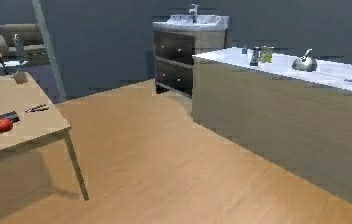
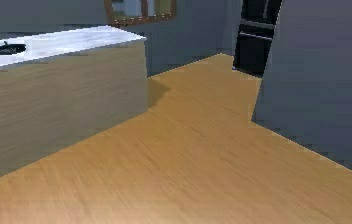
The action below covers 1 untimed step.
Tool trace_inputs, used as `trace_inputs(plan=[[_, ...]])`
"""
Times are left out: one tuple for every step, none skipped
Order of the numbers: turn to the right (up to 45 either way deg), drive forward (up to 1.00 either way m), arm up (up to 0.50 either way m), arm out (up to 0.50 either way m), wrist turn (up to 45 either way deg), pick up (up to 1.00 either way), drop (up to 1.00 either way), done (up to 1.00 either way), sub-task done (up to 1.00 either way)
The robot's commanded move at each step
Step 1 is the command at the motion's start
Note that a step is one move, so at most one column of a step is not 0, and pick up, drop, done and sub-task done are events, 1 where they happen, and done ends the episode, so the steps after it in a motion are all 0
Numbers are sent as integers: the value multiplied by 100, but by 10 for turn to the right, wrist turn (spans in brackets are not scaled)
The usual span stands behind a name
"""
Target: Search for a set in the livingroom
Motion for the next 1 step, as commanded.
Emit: trace_inputs(plan=[[-120, 0, 0, 0, 0, 0, 0, 0, 0]])
